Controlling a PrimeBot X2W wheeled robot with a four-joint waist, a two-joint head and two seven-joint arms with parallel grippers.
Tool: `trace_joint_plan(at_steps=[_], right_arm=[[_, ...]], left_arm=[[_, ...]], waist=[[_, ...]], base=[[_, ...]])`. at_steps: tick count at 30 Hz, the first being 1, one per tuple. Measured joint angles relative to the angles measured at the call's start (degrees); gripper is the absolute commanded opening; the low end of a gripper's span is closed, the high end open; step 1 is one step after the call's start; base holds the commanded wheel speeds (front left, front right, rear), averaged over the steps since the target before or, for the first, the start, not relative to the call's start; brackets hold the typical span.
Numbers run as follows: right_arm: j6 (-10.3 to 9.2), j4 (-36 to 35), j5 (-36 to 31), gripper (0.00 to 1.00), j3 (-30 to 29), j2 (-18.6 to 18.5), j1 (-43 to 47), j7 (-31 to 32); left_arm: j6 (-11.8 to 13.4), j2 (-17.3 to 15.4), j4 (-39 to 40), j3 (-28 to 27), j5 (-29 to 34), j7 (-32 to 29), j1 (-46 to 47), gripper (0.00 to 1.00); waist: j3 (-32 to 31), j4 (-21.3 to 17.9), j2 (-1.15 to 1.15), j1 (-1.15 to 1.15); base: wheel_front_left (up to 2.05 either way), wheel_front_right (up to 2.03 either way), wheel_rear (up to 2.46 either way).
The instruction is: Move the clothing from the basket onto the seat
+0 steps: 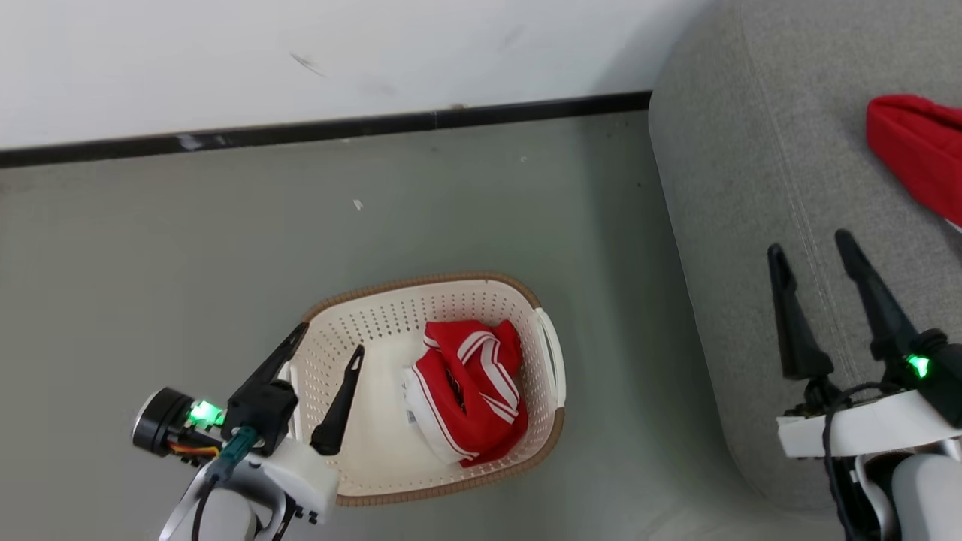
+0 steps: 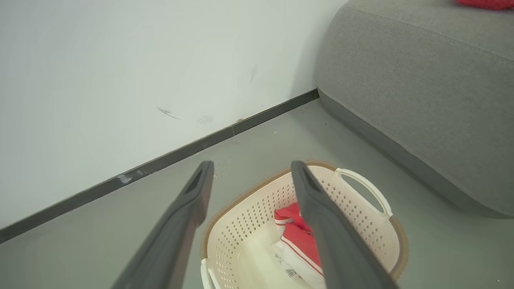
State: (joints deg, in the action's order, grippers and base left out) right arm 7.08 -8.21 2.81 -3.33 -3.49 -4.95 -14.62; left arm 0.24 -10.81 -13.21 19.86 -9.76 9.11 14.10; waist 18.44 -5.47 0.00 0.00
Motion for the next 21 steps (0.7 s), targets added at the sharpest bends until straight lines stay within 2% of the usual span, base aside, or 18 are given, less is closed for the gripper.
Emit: trace_joint_plan(at_steps=[10,21], right_arm=[[0.0,-3.75,-0.31,1.0,-2.96,-0.1,-3.81,0.0],[0.0,-6.02,0.21,1.0,-5.58,0.13,-7.47,-0.01]], left_arm=[[-1.96,1.46,-4.04,4.15,3.41,-0.04,6.5,1.0],[-2.49,2.52,-8.43,6.22,5.67,-0.03,10.57,1.0]], waist=[[6.92,-2.2,0.0,0.0],[13.75,-4.86,0.0,0.0]], base=[[0.0,0.0,0.0],[0.0,0.0,0.0]])
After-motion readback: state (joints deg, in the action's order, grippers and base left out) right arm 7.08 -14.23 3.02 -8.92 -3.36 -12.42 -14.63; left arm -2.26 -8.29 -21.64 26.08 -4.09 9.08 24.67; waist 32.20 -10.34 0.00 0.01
